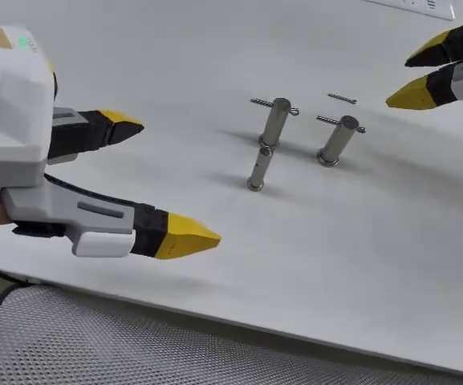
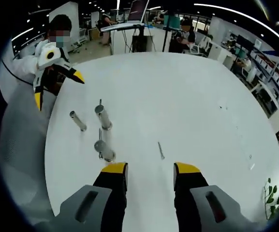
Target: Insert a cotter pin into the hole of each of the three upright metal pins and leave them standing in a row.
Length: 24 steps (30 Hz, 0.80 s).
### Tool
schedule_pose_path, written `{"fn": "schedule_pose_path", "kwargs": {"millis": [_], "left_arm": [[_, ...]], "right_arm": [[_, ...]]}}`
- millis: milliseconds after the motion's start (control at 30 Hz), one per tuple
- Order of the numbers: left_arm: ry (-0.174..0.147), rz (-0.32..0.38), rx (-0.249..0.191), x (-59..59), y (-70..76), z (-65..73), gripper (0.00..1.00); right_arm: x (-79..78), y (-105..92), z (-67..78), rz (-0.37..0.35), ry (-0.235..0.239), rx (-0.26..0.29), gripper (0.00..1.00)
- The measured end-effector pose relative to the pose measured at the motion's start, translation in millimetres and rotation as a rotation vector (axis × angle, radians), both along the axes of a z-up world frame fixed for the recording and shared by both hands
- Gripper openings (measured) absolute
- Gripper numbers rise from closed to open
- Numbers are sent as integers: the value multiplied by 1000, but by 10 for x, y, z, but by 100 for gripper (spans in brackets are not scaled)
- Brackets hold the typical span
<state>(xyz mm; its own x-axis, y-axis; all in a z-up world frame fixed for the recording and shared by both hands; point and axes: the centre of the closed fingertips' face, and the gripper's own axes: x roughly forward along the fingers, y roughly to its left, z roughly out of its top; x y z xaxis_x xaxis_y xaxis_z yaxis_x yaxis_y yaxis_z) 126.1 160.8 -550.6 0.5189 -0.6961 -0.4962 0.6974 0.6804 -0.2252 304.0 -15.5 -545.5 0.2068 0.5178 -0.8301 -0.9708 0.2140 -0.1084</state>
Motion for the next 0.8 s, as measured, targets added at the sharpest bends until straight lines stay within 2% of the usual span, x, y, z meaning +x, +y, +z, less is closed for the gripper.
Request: {"fn": "schedule_pose_path", "kwargs": {"millis": [67, 167, 333, 500, 600, 800], "left_arm": [[-25, -9, -8, 2, -13, 33, 91], [-27, -7, -25, 7, -33, 60, 91], [-22, 10, -39, 32, -36, 77, 91], [-17, 13, -42, 36, -45, 69, 91], [-9, 14, -41, 34, -47, 56, 91], [3, 21, -46, 49, -46, 37, 91]], "right_arm": [[32, 33, -55, 13, 19, -9, 27], [67, 70, -137, 37, 31, -33, 24], [126, 140, -277, 74, 47, -74, 20], [214, 198, -410, 78, 69, -92, 13], [245, 210, -461, 85, 72, -109, 15], [310, 235, -536, 102, 76, -138, 11]]}}
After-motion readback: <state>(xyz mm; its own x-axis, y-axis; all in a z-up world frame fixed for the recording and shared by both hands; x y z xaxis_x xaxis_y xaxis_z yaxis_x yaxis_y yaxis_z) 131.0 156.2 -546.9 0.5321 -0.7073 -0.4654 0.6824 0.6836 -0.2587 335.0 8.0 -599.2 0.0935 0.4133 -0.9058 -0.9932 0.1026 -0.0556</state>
